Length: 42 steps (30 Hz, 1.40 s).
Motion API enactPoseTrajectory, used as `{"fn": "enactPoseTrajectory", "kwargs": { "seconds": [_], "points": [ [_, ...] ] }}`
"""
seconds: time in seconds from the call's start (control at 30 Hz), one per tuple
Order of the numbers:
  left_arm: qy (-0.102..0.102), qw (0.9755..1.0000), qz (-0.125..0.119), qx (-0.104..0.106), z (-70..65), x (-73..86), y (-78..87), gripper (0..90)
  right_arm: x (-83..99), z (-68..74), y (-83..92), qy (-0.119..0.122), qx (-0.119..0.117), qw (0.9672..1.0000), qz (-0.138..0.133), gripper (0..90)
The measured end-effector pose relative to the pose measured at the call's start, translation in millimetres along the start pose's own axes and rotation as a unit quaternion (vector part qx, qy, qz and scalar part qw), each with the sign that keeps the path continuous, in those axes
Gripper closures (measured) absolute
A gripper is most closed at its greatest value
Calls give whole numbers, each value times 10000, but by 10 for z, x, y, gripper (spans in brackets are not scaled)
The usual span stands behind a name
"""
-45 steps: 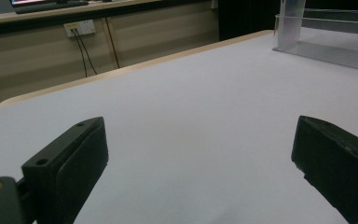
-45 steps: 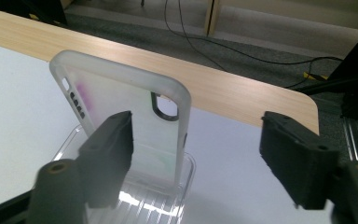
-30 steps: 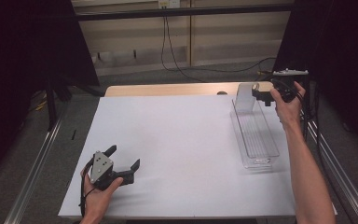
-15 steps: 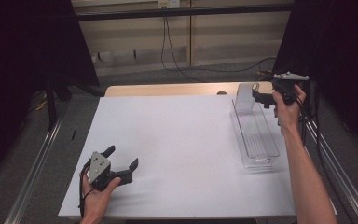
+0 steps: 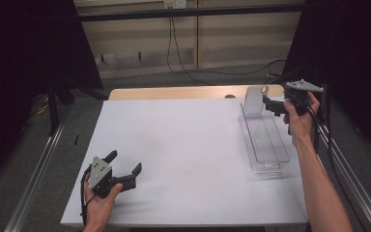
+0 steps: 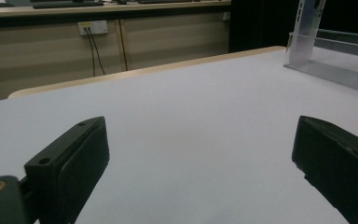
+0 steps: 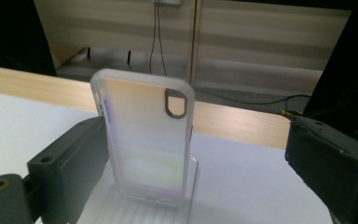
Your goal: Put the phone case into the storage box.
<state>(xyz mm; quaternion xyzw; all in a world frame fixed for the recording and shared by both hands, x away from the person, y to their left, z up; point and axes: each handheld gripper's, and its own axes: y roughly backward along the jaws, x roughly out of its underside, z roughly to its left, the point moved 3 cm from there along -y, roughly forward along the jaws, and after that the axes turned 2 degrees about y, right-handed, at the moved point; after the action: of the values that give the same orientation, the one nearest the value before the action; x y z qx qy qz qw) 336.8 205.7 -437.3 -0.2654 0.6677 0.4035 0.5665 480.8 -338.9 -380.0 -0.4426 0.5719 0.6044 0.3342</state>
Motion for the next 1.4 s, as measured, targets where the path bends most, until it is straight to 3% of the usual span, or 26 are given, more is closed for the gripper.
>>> {"fn": "enactPoseTrajectory", "kwargs": {
  "seconds": [0.17, 0.37, 0.43, 0.53, 0.83, 1.13, 1.4],
  "points": [
    [3, 10000, -42, -34, 51, -8, 19, 39, 20, 83, 16, -62, -146, 9992, -359, 55],
    [29, 9999, -106, -56, 61, -10, 61, 37, 20, 145, 120, 65, -136, 9989, -433, 47],
    [17, 9999, -122, -13, 50, -16, 58, 35, 41, 168, 177, -21, -184, 9989, -427, 43],
    [11, 9998, -188, 64, 40, -24, 76, 34, 72, 186, 249, -27, -206, 9978, -625, 48],
    [26, 9998, -176, 10, 66, -6, 138, 36, 155, 208, 425, -31, -335, 9969, -709, 30],
    [24, 9998, -159, 96, 22, 5, 152, 35, 234, 200, 657, -93, -391, 9958, -817, 33],
    [21, 9998, -142, 115, -5, 9, 144, 33, 361, 261, 777, 26, -388, 9958, -828, 9]
  ]
}}
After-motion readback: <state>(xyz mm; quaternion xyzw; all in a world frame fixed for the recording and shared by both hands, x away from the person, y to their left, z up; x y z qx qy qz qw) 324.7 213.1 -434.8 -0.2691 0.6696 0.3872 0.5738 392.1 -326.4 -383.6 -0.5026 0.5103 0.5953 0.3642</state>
